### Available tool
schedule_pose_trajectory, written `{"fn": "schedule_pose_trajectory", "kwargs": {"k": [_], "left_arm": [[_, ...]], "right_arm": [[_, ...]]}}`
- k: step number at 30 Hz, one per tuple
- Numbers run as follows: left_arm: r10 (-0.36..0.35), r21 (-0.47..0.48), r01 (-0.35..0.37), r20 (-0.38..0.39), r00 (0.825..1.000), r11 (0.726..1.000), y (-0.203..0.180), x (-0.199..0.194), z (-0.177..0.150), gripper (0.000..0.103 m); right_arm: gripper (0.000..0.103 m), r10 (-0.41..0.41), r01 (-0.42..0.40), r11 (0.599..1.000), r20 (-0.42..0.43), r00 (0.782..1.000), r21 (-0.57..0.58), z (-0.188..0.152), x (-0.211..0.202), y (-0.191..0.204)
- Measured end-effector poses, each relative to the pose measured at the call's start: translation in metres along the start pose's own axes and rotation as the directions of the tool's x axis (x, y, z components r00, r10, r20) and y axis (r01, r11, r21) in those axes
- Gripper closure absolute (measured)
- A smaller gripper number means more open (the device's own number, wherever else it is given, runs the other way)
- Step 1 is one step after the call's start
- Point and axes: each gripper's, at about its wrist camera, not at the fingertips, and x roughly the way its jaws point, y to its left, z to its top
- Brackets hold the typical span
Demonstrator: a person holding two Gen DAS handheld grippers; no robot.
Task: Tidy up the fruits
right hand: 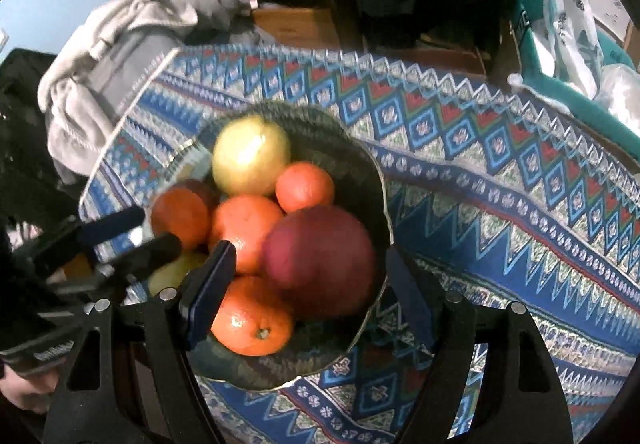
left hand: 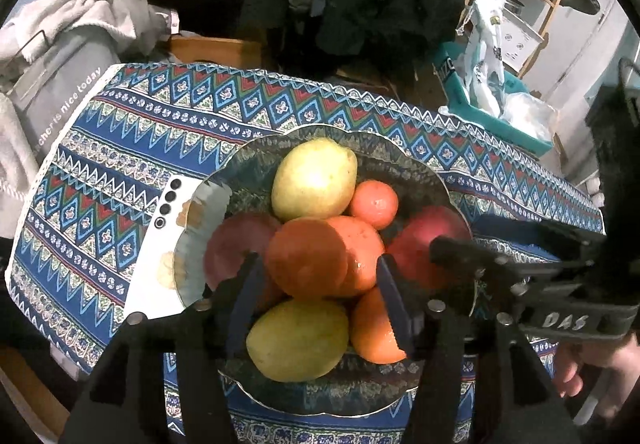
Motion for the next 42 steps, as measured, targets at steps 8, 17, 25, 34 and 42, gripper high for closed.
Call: {"fn": "schedule_pose_trajectory", "kwargs": {"k": [8,17,25,34,42], "left_arm": [[-0.005,0.003,0.005,0.007,1.0,1.0,-0.004,-0.009,0.0,0.037],[-0.017,0.037,0.014,0.079,0.997,0.999,-0.02,-0.048,0.006,0.026],[0.009,0.068,-0.02,0.157,0.987,0.997,-0.03,-0.083,0.006,0.022],[0.005,0.107,-0.032,0.242,0.97,0.994,-0.05,-0.124,0.007,0.017],[0.012,0.136,-0.058,0.318,0.948,0.989,-0.068,-0.154,0.002,0.009]], "right_arm": [[0.025,-0.048,0.047,0.999,0.071,0.996,0.017,0.009,-0.037,-0.003],[0.024,-0.125,0.126,0.992,0.16,0.979,0.005,0.009,-0.085,0.006],[0.023,-0.16,0.158,0.987,0.227,0.961,0.03,0.001,-0.128,0.007],[0.023,-0.198,0.198,0.98,0.288,0.937,0.03,-0.016,-0.173,0.015],[0.023,-0.202,0.199,0.979,0.348,0.916,0.044,-0.033,-0.207,0.015]]}}
